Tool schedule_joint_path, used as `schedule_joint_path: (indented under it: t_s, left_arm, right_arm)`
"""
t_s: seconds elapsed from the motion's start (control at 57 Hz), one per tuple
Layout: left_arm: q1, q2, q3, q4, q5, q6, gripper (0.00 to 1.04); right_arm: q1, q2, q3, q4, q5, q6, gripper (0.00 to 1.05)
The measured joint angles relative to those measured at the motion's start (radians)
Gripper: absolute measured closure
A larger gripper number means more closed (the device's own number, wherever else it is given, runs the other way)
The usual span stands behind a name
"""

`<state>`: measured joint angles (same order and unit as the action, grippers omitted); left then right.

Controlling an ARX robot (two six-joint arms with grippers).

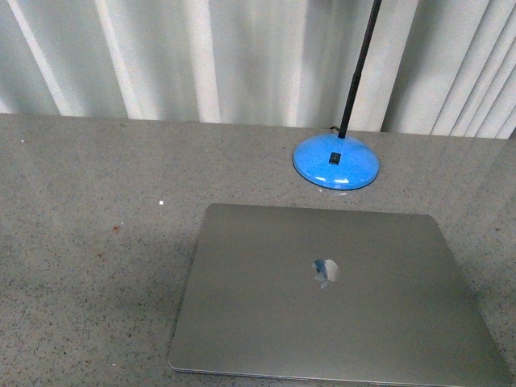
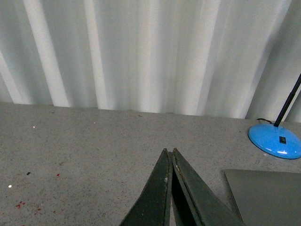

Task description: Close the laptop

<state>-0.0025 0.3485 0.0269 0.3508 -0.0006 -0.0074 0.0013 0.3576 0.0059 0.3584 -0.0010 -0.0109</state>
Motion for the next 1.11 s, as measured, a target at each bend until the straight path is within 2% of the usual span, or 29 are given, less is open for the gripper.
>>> schedule_joint_path:
  t_s: [0.544,0.596,0.649,0.965,0.982,1.105]
  left_arm:
    - [0.000,-0.175,0.000,-0.174,0.000,0.000,1.01]
    - [0.000,-0.261,0.000,-0.289,0.001,0.000,1.01]
    - [0.000,-0.314,0.000,-0.341,0.000,0.000,1.01]
    - [0.000,-0.346,0.000,-0.349,0.000,0.000,1.01]
    - [0.000,-0.346,0.000,-0.349,0.000,0.000,1.01]
    - [0.000,-0.346,0.000,-0.350,0.000,0.000,0.80]
  right_arm:
    - [0.000,-0.182,0.000,-0.180,0.000,0.000,1.02]
    - [0.000,-0.234,0.001,-0.246,0.000,0.000,1.02]
    - [0.000,-0.299,0.000,-0.334,0.000,0.000,1.02]
    - [0.000,-0.353,0.000,-0.357,0.000,0.000,1.02]
    - [0.000,-0.354,0.000,-0.358,-0.001,0.000,1.00]
    - [0.000,-0.353,0.000,-0.358,0.000,0.000,0.81]
